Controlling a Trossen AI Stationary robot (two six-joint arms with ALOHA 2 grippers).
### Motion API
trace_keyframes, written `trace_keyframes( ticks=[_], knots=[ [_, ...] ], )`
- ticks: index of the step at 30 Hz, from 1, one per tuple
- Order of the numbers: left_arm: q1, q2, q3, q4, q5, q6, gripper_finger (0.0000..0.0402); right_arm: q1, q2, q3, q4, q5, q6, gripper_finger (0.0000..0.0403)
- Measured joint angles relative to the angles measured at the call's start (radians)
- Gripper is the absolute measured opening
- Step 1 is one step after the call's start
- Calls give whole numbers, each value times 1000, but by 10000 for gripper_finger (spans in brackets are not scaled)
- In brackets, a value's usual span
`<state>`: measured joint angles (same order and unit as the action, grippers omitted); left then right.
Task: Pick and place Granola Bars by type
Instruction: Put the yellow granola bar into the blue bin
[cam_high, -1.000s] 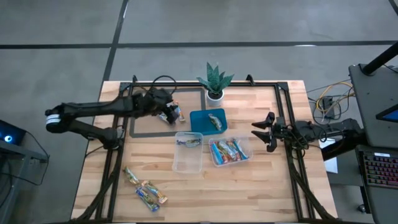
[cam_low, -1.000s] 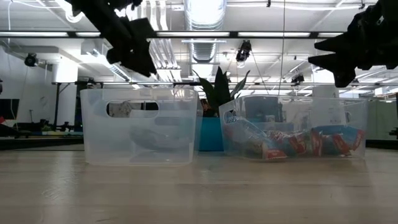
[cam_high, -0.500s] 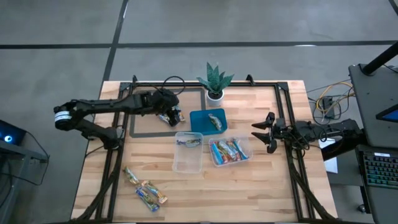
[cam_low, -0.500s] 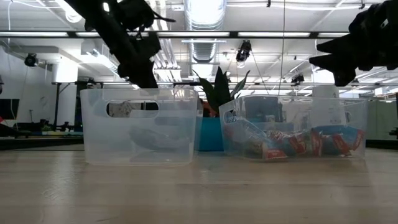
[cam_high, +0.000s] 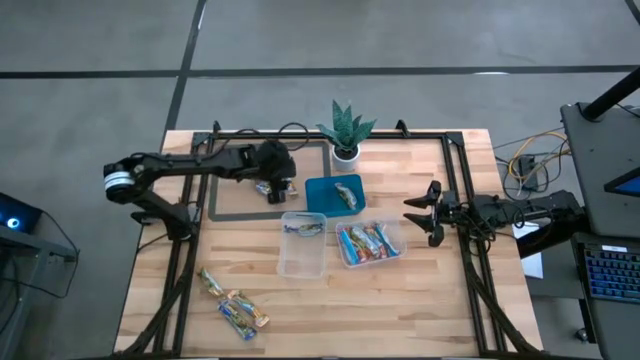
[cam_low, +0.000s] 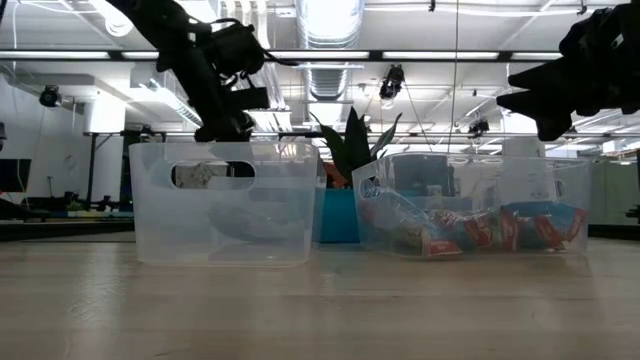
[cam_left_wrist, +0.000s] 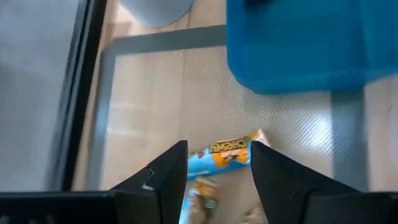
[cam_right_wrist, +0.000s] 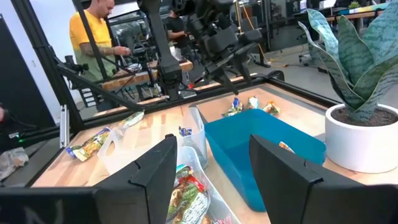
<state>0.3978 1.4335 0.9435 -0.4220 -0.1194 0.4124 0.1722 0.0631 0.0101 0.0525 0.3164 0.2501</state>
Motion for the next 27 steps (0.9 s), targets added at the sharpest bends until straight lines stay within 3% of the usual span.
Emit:
trace_keyframes(
  ticks=[10,22,27],
  knots=[
    [86,66,61,-44,6,456,158,0,-1,0,0,0,0,189],
    [149,124,92,-139,6,712,156,0,-2,0,0,-1,1,189],
    [147,151,91,-147,7,748,156,0,-1,0,0,-1,0,190]
  ],
)
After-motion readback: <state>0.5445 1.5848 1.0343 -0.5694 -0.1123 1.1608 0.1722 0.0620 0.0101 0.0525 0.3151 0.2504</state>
